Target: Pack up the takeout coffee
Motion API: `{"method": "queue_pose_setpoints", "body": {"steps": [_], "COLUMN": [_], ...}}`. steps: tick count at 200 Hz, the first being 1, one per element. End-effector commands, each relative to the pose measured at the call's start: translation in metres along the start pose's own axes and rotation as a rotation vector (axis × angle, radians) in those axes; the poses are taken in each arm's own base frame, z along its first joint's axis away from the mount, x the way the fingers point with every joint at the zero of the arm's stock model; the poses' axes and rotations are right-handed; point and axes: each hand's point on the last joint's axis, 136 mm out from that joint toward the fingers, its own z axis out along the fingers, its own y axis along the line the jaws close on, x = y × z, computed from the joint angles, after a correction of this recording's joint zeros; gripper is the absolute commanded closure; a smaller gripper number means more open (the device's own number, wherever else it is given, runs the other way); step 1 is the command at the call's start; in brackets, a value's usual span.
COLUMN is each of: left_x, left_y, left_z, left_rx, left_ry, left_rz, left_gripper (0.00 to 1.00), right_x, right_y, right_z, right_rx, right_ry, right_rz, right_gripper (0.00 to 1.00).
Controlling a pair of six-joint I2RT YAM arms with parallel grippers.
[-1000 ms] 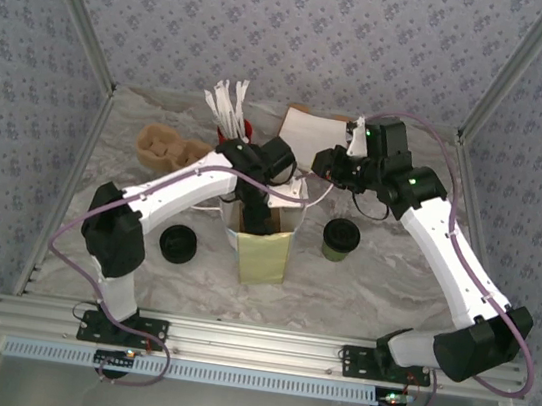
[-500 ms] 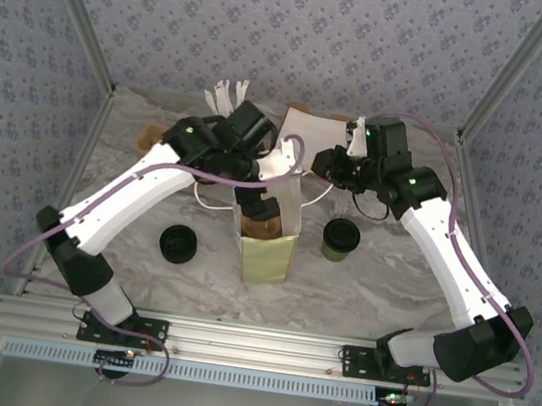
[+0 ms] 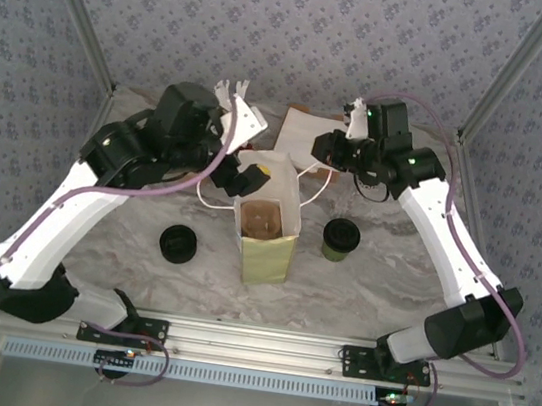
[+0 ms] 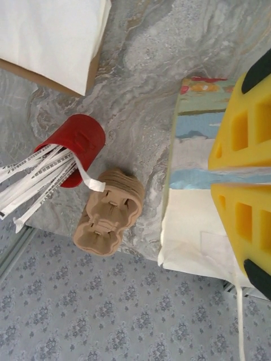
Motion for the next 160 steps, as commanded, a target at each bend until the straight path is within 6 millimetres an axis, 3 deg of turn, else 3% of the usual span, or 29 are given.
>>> {"method": "queue_pose_setpoints", "body": {"steps": [1,43,68,114,135,160], "left_x": [-0.005,0.015,0.025,0.036,0.037,0.033], "left_y": [0.012,0.013,0.016,0.020,0.012,0.001], "left_z": [-0.020,-0.030,-0.034,-0.034,-0.032,-0.033], "left_rx": [-0.067,-0.089,-0.113,-0.146,-0.099,-0.033], "left_ry": [-0.082,-0.069,-0.055,-0.042,-0.048,-0.073], "left_rz": [-0.093,-0.122,-0.142,-0.202,-0.202,-0.198], "left_gripper": [0.01,0.01,0.01,0.01,0.01,0.01], "right_x": [-0.008,-0.025,-0.020,-0.018,-0.008,0.008], "right_y": [0.001,0.004,0.008,0.012,0.005,-0.020], "right_z": [0.006,0.018,0.013,-0.031,-0.054,-0.079], "right_rx": [-0.029,-0.047,-0.055,0.030,0.084,0.164], "right_ry": [0.034,0.051,0.102,0.045,0.010,-0.035], "right_rz": [-0.037,-0.078,-0.058,-0.069,-0.084,-0.053], "right_gripper": [0.87,0.96,0.88,0.59,0.55,0.53]}}
